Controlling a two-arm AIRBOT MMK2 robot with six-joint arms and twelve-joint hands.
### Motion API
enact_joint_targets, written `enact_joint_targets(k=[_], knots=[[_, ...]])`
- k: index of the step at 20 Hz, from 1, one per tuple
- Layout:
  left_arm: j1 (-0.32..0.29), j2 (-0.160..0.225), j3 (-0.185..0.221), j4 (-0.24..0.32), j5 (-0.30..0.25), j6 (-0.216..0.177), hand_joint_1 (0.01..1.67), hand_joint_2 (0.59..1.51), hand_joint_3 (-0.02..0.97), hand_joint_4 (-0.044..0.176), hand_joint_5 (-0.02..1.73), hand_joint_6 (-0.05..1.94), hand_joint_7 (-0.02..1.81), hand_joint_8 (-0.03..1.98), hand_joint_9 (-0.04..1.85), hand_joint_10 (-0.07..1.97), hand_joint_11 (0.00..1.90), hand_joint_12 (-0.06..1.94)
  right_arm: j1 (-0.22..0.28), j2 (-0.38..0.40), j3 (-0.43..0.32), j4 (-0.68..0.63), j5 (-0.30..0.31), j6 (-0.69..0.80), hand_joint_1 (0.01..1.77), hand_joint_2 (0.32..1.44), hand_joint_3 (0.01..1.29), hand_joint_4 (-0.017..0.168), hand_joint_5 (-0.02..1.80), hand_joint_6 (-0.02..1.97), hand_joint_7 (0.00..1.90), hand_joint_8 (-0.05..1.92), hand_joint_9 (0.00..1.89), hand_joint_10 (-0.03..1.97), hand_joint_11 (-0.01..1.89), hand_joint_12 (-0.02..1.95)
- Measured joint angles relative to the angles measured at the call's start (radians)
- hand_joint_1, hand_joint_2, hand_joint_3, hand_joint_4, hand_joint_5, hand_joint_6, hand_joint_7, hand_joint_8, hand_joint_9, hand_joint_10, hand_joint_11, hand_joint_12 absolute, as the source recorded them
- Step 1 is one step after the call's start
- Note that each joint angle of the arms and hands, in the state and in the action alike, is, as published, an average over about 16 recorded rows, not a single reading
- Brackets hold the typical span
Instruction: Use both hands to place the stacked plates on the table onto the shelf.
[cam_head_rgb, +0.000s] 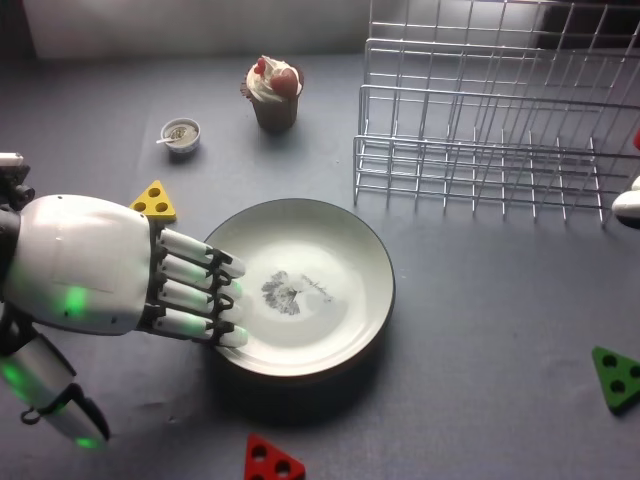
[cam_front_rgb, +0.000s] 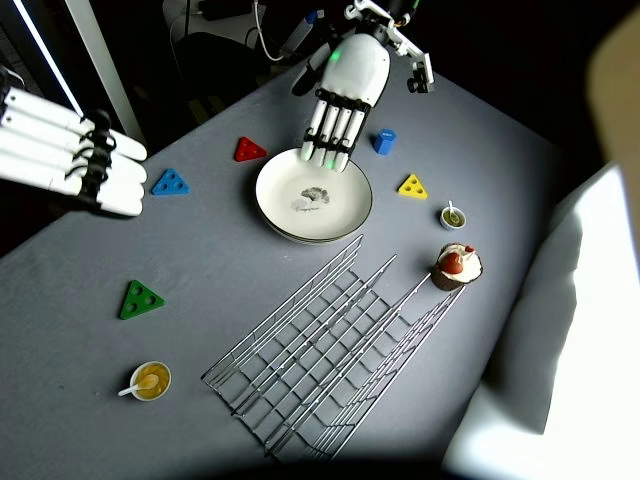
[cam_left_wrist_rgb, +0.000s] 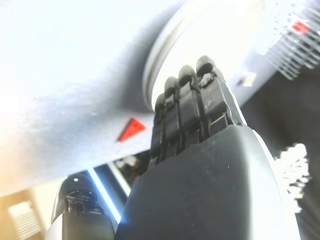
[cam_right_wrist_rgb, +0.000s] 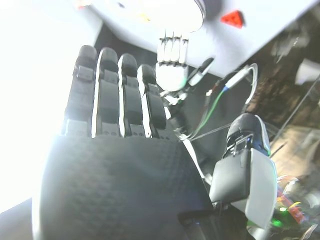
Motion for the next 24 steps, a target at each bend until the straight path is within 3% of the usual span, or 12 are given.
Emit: enact_joint_targets(k=[8, 18, 24], knots=[[0.012, -0.026, 0.012, 0.040, 0.035, -0.006, 0.03, 1.011, 0.018, -0.006, 0.13, -0.02, 0.19, 0.01, 0.19, 0.00, 0.15, 0.01, -0.039, -0.011, 0.016, 0.092, 0.038, -0.073, 0.02, 0.94, 0.01, -0.001, 0.20, 0.01, 0.25, 0.02, 0.25, 0.02, 0.23, 0.02], [0.034, -0.057, 0.039, 0.036, 0.049, -0.032, 0.03, 1.016, 0.019, -0.008, 0.11, -0.02, 0.16, 0.00, 0.18, 0.00, 0.16, 0.01, -0.156, -0.050, 0.000, 0.288, 0.127, -0.462, 0.02, 0.94, 0.01, -0.001, 0.20, 0.01, 0.24, 0.03, 0.25, 0.02, 0.23, 0.02], [0.037, -0.094, 0.057, 0.004, 0.052, -0.042, 0.03, 1.019, 0.019, -0.008, 0.11, -0.03, 0.15, -0.01, 0.18, -0.01, 0.17, 0.01, -0.212, -0.098, -0.015, 0.376, 0.142, -0.694, 0.02, 0.94, 0.01, -0.001, 0.21, 0.01, 0.24, 0.03, 0.25, 0.02, 0.23, 0.02]])
